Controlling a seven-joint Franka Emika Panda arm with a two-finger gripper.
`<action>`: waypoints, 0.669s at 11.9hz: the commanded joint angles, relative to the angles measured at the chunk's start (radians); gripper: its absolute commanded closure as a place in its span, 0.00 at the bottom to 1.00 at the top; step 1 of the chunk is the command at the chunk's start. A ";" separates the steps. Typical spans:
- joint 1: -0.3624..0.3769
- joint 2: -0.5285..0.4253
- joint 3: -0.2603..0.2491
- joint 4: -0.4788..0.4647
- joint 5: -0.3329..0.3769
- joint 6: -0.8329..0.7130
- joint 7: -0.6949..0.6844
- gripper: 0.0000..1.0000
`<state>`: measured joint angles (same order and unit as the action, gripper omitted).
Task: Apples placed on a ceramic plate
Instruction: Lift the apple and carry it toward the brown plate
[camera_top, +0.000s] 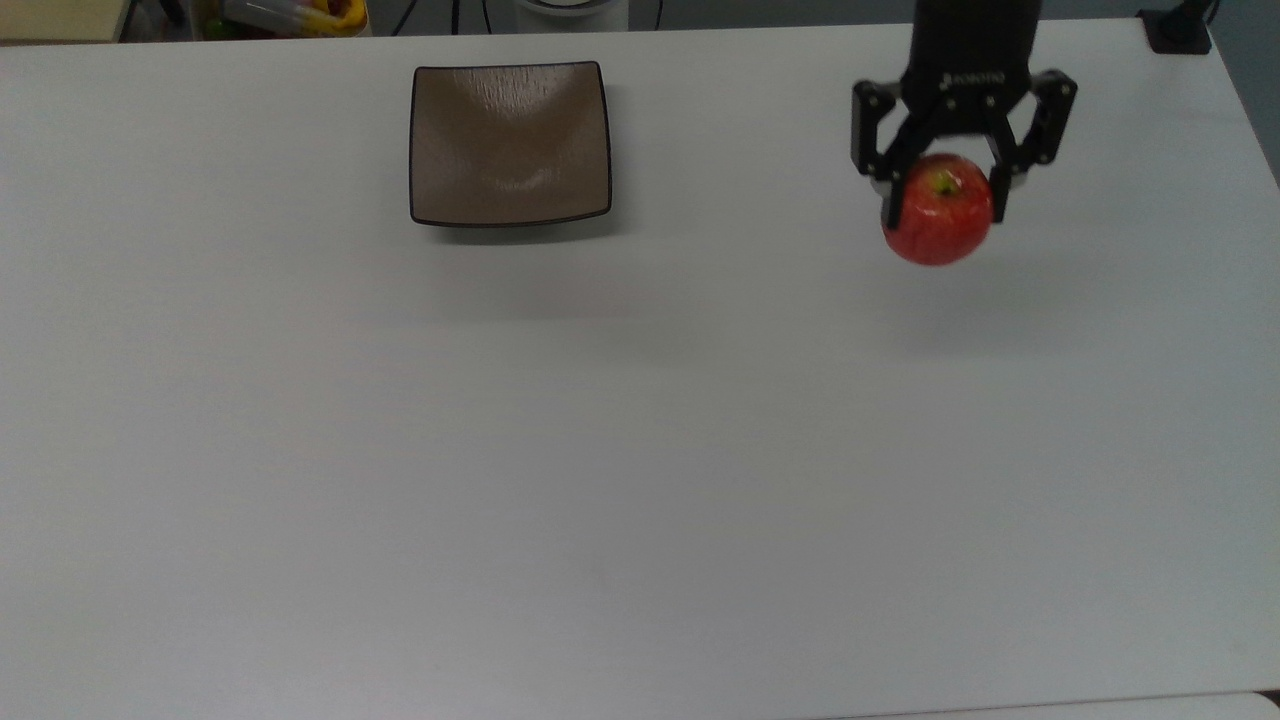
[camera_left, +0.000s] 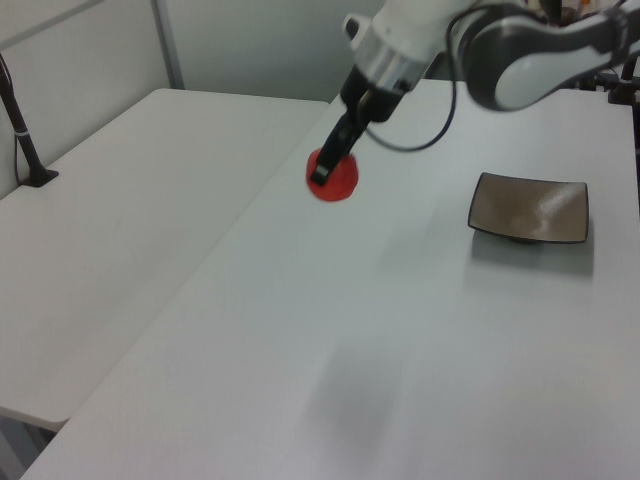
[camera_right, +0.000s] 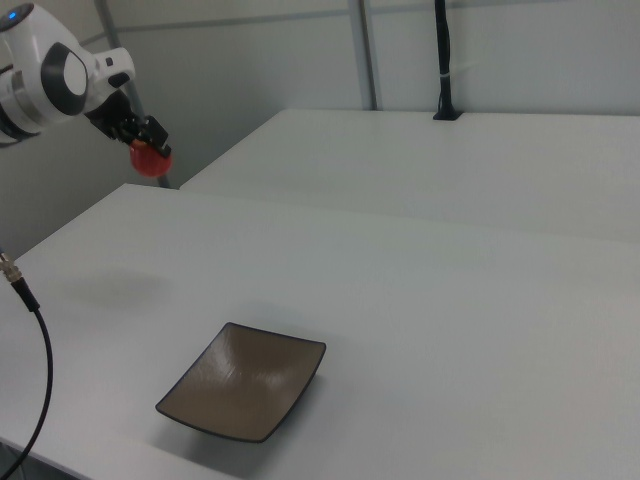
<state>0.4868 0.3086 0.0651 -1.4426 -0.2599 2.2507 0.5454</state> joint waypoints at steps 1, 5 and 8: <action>-0.063 -0.187 0.013 -0.154 0.095 -0.097 -0.125 0.85; -0.193 -0.356 0.012 -0.269 0.254 -0.225 -0.413 0.84; -0.301 -0.452 0.002 -0.379 0.407 -0.391 -0.684 0.83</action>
<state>0.2559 -0.0456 0.0658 -1.6913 0.0391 1.9314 0.0473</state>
